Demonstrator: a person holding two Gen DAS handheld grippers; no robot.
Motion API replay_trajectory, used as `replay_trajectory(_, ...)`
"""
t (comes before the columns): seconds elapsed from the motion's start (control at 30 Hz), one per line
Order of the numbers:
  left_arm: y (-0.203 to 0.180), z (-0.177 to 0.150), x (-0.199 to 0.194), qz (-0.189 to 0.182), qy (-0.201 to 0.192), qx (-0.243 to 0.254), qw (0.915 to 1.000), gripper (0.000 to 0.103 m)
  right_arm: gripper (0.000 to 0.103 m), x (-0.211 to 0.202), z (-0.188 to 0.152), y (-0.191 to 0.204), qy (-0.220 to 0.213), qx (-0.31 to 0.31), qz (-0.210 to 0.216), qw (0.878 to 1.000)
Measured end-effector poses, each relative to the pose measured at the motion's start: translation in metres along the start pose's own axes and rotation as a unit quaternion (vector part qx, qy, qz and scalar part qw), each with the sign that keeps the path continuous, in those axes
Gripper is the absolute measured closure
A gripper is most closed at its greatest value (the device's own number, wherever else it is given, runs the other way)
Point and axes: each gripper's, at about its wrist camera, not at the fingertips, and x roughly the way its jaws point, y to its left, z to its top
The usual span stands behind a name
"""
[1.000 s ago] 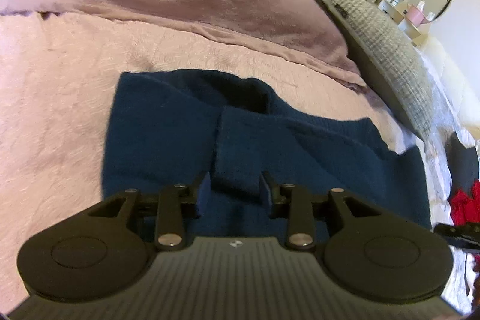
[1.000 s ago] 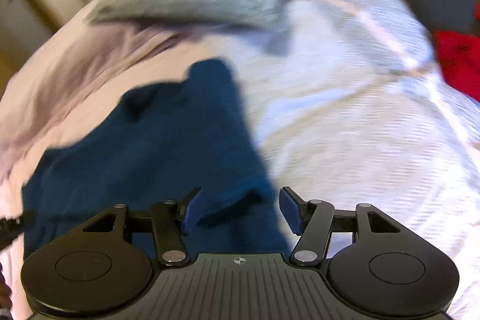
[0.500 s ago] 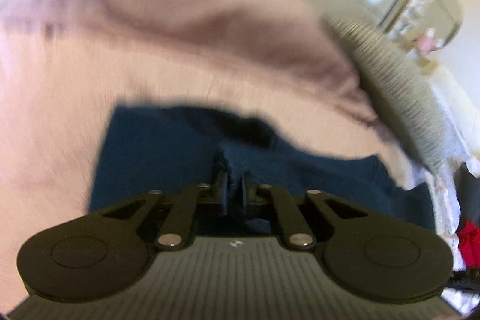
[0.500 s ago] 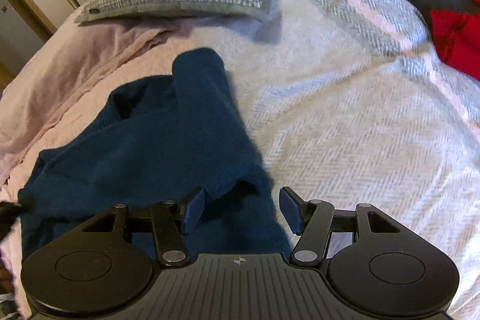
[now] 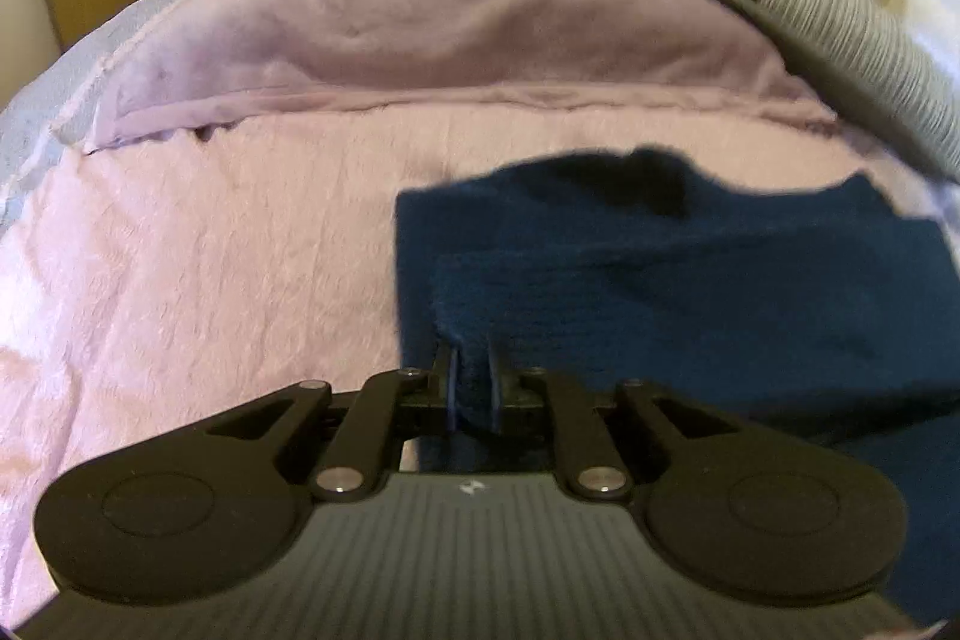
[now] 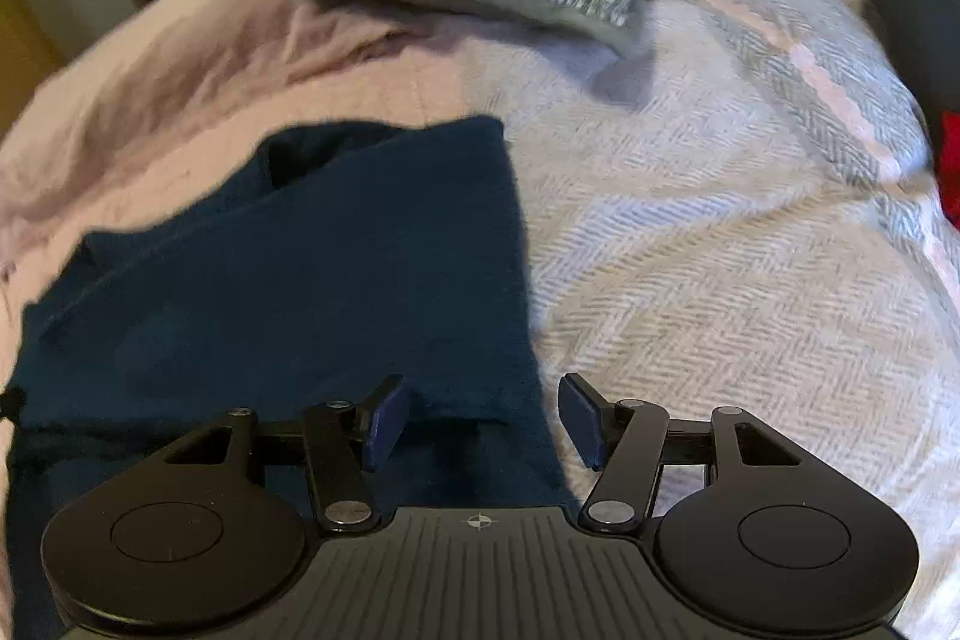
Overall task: Fold clothes
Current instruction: 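Open the right gripper and release the sleeve on the sweater body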
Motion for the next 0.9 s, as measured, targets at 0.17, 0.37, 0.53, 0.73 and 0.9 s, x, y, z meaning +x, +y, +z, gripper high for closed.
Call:
replay_trajectory(0.17,0.011,0.009,-0.032,0.030,-0.031,-0.015,0.9989,0.092,0.044,-0.011,0.006,-0.006,-0.024,-0.006,0.014,1.000)
replay_trajectory(0.37,-0.024,0.009,-0.022,-0.016,-0.003,0.037,0.9992,0.085,0.044,0.002,0.001,-0.001,-0.022,-0.040,0.044,0.998)
replay_trajectory(0.53,-0.037,-0.007,-0.027,0.016,0.009,0.040,0.9990,0.084,0.044,0.008,-0.009,-0.004,0.005,-0.043,0.032,0.999)
replay_trajectory(0.73,-0.027,-0.010,-0.098,0.053,-0.015,0.069,0.9961,0.084,0.044,-0.028,-0.007,-0.020,-0.015,-0.019,0.007,1.000)
replay_trajectory(0.9,-0.021,-0.026,-0.147,0.061,-0.012,0.054,0.9966,0.084,0.044,-0.073,-0.024,-0.020,-0.033,0.007,0.011,0.999)
